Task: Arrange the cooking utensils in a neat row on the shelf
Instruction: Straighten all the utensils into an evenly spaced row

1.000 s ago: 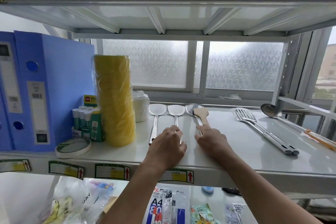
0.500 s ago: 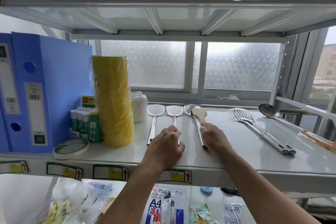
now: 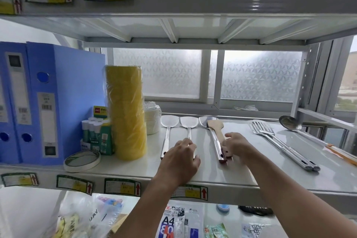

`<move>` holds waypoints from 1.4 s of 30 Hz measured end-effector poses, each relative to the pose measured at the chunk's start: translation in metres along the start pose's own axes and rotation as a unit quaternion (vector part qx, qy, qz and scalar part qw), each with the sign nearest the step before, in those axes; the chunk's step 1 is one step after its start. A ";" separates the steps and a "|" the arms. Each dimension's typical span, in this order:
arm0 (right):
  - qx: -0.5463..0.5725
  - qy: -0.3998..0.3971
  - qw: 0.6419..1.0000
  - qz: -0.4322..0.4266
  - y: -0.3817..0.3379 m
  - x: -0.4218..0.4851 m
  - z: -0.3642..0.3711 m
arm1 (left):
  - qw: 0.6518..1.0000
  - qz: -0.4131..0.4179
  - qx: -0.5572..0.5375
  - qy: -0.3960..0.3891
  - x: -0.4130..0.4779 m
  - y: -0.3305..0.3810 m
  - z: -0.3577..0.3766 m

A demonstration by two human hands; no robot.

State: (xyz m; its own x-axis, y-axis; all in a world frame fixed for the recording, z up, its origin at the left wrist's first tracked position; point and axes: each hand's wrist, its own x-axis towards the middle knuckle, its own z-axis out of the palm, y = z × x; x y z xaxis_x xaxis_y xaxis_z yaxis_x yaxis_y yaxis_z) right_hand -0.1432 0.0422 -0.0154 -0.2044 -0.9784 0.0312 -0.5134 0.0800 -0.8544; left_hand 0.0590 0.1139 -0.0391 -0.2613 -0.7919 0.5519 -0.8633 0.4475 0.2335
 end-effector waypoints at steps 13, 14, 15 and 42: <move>-0.026 0.012 0.998 0.052 -0.007 0.020 -0.003 | 0.997 0.040 0.069 0.015 0.001 -0.002 0.002; -0.027 0.013 0.998 0.050 -0.006 0.021 -0.002 | 0.997 0.044 0.070 0.011 0.001 -0.003 0.003; -0.020 0.017 0.998 0.049 -0.005 0.020 0.000 | 0.997 0.045 0.070 0.006 0.001 -0.003 0.003; -0.144 0.007 0.975 -0.169 0.008 -0.023 0.006 | 0.999 0.010 0.048 -0.008 0.002 -0.004 0.005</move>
State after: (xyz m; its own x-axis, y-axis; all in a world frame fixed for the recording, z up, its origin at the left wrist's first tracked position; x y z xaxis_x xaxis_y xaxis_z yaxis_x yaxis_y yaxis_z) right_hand -0.1376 0.0638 -0.0261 0.0064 -0.9554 0.2953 -0.7655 -0.1947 -0.6133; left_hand 0.0597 0.1080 -0.0428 -0.2848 -0.7907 0.5420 -0.8951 0.4217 0.1447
